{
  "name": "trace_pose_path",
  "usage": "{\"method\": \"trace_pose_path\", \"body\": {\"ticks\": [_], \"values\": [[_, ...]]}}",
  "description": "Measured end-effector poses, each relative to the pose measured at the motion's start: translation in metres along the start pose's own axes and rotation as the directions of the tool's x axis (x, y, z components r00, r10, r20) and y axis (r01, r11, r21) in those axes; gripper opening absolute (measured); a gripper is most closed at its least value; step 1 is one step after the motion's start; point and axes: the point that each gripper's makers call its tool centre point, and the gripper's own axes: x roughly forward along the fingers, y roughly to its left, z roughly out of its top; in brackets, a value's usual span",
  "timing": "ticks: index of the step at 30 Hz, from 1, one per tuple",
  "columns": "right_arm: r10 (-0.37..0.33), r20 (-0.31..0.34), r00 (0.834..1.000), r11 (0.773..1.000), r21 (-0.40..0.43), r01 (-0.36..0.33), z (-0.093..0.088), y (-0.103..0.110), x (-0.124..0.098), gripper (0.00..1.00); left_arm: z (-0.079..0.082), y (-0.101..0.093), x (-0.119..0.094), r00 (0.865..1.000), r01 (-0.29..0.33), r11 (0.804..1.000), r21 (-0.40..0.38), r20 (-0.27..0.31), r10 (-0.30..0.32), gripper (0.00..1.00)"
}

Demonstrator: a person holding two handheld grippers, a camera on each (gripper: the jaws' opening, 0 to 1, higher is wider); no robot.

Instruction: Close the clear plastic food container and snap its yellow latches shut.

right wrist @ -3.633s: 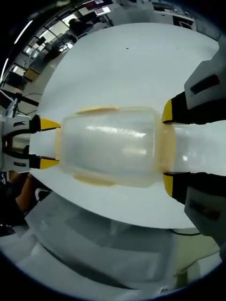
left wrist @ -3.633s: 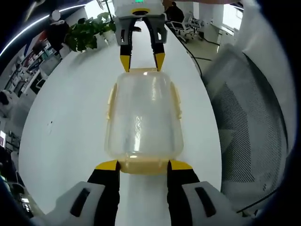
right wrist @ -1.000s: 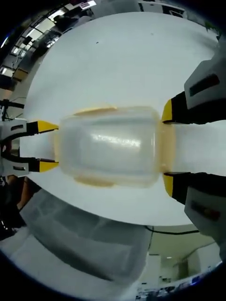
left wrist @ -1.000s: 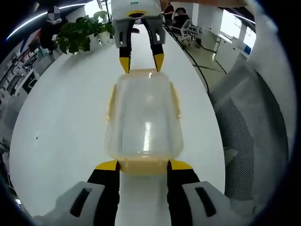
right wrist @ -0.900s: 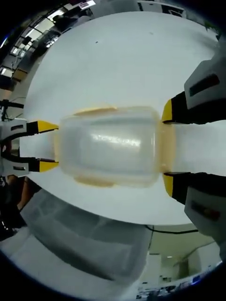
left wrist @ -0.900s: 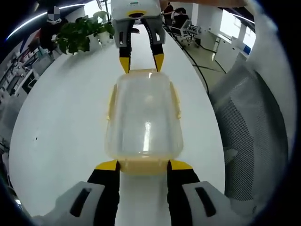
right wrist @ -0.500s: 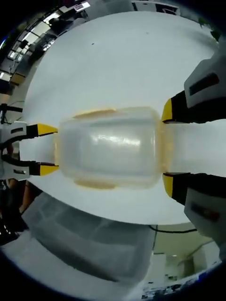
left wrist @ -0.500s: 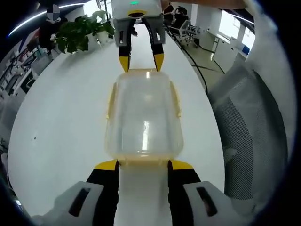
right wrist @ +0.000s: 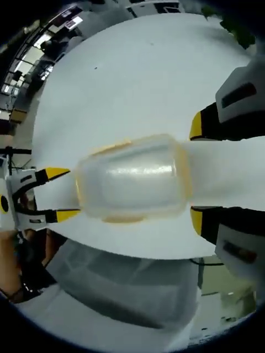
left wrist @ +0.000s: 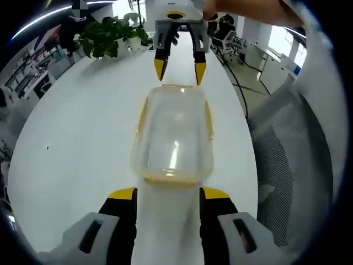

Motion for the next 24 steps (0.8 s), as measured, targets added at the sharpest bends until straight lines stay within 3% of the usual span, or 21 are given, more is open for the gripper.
{"method": "trace_pose_path", "body": {"ticks": [2, 5, 7, 10, 12, 13, 14, 15, 16, 17, 18, 20, 21, 23, 24], "values": [[-0.046, -0.018, 0.999, 0.996, 0.077, 0.047, -0.007, -0.006, -0.002, 0.43, 0.005, 0.001, -0.002, 0.999, -0.014, 0.996, -0.09, 0.037, 0.017, 0.44], [-0.044, 0.073, 0.996, 0.964, 0.264, 0.023, 0.002, 0.002, -0.004, 0.43, 0.003, 0.007, -0.005, 0.997, -0.053, 0.98, -0.189, 0.038, 0.062, 0.44], [-0.053, 0.124, 0.991, 0.943, 0.333, 0.009, 0.007, 0.005, -0.006, 0.42, 0.006, 0.006, -0.005, 0.996, -0.053, 0.961, -0.271, 0.062, 0.072, 0.44], [-0.079, 0.146, 0.986, 0.879, 0.477, 0.0, 0.007, 0.006, -0.006, 0.38, 0.006, 0.005, -0.004, 0.994, -0.068, 0.94, -0.333, 0.057, 0.092, 0.43], [-0.119, 0.176, 0.977, 0.823, 0.568, -0.003, 0.011, 0.003, -0.006, 0.37, 0.005, 0.005, -0.004, 0.992, -0.091, 0.919, -0.383, 0.046, 0.117, 0.42], [-0.135, 0.181, 0.974, 0.782, 0.623, -0.007, 0.011, 0.001, -0.006, 0.37, 0.004, 0.007, -0.003, 0.989, -0.106, 0.89, -0.444, 0.041, 0.139, 0.41], [-0.151, 0.182, 0.972, 0.759, 0.651, -0.004, 0.01, -0.001, -0.006, 0.37, 0.0, 0.007, -0.003, 0.988, -0.125, 0.867, -0.483, 0.015, 0.151, 0.41], [-0.157, 0.18, 0.971, 0.742, 0.671, -0.005, 0.01, -0.002, -0.005, 0.37, 0.002, 0.005, -0.002, 0.99, -0.116, 0.879, -0.463, 0.02, 0.141, 0.4], [-0.161, 0.166, 0.973, 0.723, 0.69, 0.002, 0.008, -0.002, -0.003, 0.37, 0.003, 0.003, 0.0, 0.989, -0.113, 0.865, -0.489, 0.026, 0.145, 0.4], [-0.173, 0.158, 0.972, 0.713, 0.701, 0.013, 0.006, -0.004, -0.002, 0.37, 0.004, -0.001, 0.002, 0.99, -0.102, 0.833, -0.545, 0.029, 0.14, 0.38], [-0.176, 0.152, 0.973, 0.69, 0.724, 0.012, 0.005, -0.004, 0.001, 0.37, 0.005, -0.004, 0.004, 0.99, -0.093, 0.815, -0.572, 0.034, 0.136, 0.36], [-0.177, 0.167, 0.97, 0.647, 0.762, -0.013, 0.008, -0.004, 0.006, 0.36, 0.002, -0.006, 0.007, 0.99, -0.107, 0.792, -0.602, 0.012, 0.143, 0.34], [-0.175, 0.173, 0.969, 0.633, 0.773, -0.024, 0.009, -0.003, 0.008, 0.36, 0.003, -0.008, 0.01, 0.991, -0.096, 0.793, -0.602, 0.02, 0.135, 0.34], [-0.182, 0.184, 0.966, 0.623, 0.781, -0.031, 0.01, -0.003, 0.009, 0.36, 0.003, -0.012, 0.015, 0.991, -0.084, 0.763, -0.64, 0.025, 0.131, 0.34], [-0.189, 0.2, 0.961, 0.595, 0.802, -0.05, 0.013, -0.004, 0.01, 0.36, 0.003, -0.014, 0.017, 0.992, -0.074, 0.755, -0.652, 0.031, 0.124, 0.34]]}}
